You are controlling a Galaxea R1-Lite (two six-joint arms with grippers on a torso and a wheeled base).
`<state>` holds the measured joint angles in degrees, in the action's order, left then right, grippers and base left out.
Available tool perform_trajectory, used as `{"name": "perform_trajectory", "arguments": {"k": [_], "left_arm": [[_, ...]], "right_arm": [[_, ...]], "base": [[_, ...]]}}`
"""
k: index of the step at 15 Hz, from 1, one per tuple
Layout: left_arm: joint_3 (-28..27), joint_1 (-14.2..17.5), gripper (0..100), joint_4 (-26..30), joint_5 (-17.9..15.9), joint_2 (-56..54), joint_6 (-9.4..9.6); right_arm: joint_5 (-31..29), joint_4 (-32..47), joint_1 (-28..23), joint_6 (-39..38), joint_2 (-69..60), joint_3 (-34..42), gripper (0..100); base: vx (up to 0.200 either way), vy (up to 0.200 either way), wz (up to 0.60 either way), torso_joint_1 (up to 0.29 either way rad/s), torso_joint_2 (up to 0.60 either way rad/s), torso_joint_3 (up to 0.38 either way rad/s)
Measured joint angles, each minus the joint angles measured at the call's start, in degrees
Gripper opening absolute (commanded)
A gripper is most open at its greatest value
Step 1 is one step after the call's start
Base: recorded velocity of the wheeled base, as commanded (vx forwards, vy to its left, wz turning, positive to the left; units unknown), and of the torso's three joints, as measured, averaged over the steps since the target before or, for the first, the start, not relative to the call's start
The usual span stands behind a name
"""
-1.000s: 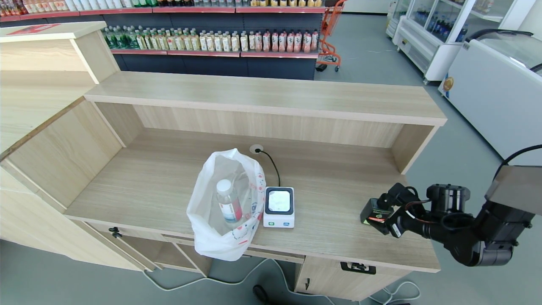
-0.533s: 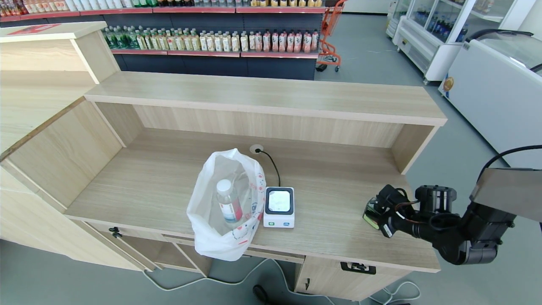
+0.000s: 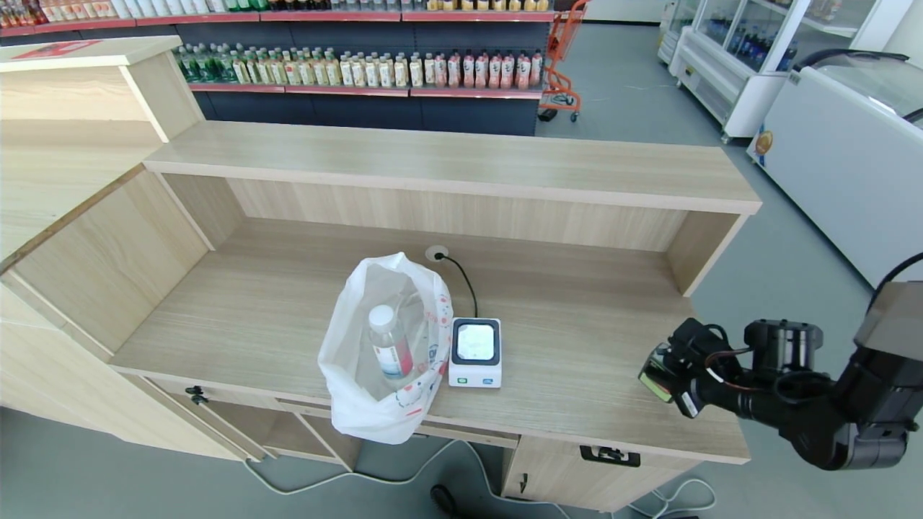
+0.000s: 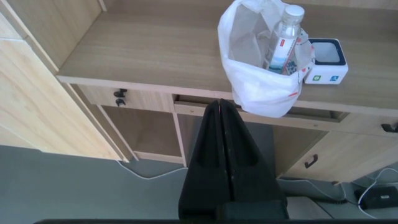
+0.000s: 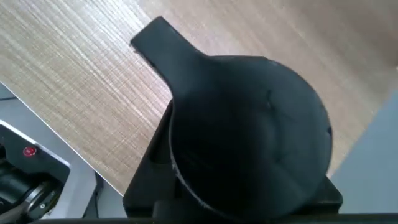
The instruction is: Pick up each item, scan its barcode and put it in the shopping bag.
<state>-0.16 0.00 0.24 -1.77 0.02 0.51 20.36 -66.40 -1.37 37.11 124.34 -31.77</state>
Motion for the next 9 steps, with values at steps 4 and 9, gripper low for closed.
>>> {"name": "perform_trajectory", "arguments": {"k": [4, 9], "left_arm": [[0.0, 0.0, 0, 0.02, 0.0, 0.0, 0.0], [0.0, 0.0, 0, 0.02, 0.0, 0.0, 0.02]], "right_arm": [[0.09, 2.44, -3.56, 0.74, -19.21, 8.59, 0], [9.63, 9.89, -0.01, 27.89, -44.34, 13.09, 0]], "base": [[0.0, 0.0, 0.0, 0.0, 0.0, 0.0], [0.0, 0.0, 0.0, 0.0, 0.0, 0.0]]}}
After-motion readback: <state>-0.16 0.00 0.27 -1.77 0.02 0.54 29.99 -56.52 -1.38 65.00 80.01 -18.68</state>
